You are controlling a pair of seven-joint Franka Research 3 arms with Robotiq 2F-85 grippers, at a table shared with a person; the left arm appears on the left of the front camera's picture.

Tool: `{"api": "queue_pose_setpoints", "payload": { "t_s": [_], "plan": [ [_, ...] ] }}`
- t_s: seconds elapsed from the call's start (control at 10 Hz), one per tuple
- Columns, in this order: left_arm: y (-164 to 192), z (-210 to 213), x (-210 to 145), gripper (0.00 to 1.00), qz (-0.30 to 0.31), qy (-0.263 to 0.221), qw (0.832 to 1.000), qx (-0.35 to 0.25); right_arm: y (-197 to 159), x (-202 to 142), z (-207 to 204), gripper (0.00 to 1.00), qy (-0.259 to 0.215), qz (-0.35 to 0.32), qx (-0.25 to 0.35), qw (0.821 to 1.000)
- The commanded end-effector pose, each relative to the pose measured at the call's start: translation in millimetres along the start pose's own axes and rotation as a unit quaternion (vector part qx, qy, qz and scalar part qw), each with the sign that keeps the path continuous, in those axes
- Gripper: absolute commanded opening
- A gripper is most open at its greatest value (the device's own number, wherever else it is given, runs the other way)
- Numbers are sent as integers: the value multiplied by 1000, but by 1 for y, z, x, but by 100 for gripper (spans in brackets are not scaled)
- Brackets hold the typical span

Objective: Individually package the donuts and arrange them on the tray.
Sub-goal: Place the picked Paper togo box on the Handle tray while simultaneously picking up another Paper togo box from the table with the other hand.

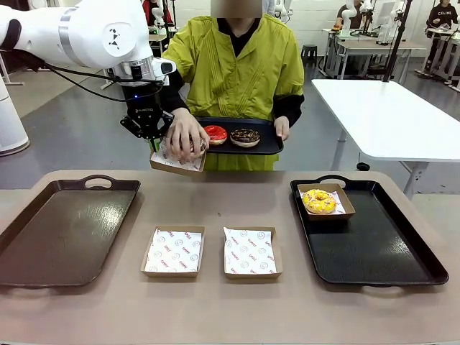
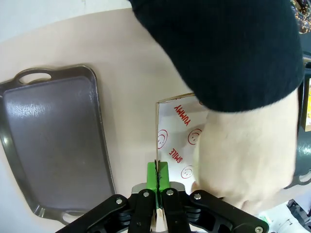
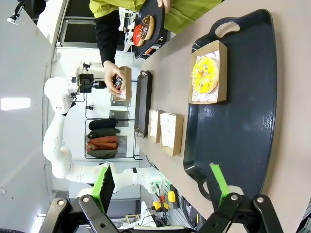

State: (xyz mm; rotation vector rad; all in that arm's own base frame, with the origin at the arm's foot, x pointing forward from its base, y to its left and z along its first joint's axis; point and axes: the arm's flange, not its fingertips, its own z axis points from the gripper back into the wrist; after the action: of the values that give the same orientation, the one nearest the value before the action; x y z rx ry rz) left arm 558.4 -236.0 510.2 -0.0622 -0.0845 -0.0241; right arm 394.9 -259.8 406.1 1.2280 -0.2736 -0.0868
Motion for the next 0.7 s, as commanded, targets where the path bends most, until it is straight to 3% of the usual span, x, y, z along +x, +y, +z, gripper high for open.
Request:
{"api": "queue_pose_setpoints", "payload": {
  "t_s": [0.0,0.6],
  "plan": [
    [1,0,-2,0,-1,-2,1000,-1,4,-2,1,100,6,-6,-6,1000],
    [1,0,-2,0,-1,-2,1000,-1,4,-2,1,100,6,-6,-6,1000]
  ]
}}
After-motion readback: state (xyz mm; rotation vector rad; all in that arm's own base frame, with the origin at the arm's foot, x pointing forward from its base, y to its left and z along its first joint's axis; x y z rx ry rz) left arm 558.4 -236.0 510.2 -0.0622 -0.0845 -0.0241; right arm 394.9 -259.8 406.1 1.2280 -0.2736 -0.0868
